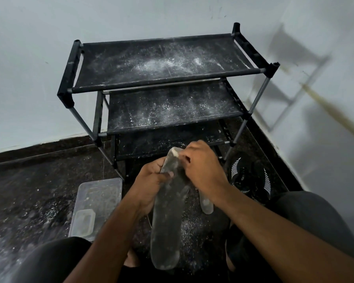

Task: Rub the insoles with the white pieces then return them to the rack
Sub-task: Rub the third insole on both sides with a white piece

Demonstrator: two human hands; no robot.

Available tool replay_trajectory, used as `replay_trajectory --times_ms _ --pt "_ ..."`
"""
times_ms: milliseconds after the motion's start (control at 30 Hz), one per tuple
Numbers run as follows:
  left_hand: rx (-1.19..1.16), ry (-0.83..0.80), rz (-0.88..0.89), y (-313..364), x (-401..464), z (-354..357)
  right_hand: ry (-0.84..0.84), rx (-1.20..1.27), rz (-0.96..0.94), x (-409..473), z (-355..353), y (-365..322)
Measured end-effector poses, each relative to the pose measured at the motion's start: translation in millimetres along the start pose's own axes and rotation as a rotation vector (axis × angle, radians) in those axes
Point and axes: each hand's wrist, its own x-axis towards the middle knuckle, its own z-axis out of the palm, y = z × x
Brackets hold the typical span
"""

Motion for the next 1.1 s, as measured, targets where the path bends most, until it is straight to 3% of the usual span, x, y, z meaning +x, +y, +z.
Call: replay_trajectory --times_ms 67,200,367,500,667,800,967,1100 --pt "-0.030 -0.005 0.006 1.3 -0.2 0.4 0.035 0.009 0.046 3.3 -2.1 3.8" --pt "-0.036 0.025 0.028 0.1 0.3 -1.4 -0.113 0.043 -0.108 -11.4 9.9 -11.8" --pt "-0.066 0.042 0.018 3.7 -0.7 0.7 0.018 -0.029 0.059 5.4 -3.4 8.1" --pt "-0.012 0.057 0.033 0.8 -0.6 -0.8 -0.134 0.011 -0.098 -11.2 6.1 -10.2" --pt "-0.035 0.052 0.043 3.0 -1.7 1.2 -0.003 -0.019 0.047 3.9 -3.2 5.2" --pt "-0.010 0.047 0.057 2.0 -2.3 0.2 -0.122 -0.011 -0.093 -9.2 7.0 -9.6" --pt "-0.036 0.048 0.056 5.7 -4.5 5.5 -0.005 -0.064 0.054 3.3 0.5 6.5" --pt "-0.022 0.067 0.067 2.9 -3.2 1.8 -0.108 -0.013 -0.069 -7.9 7.4 -6.0"
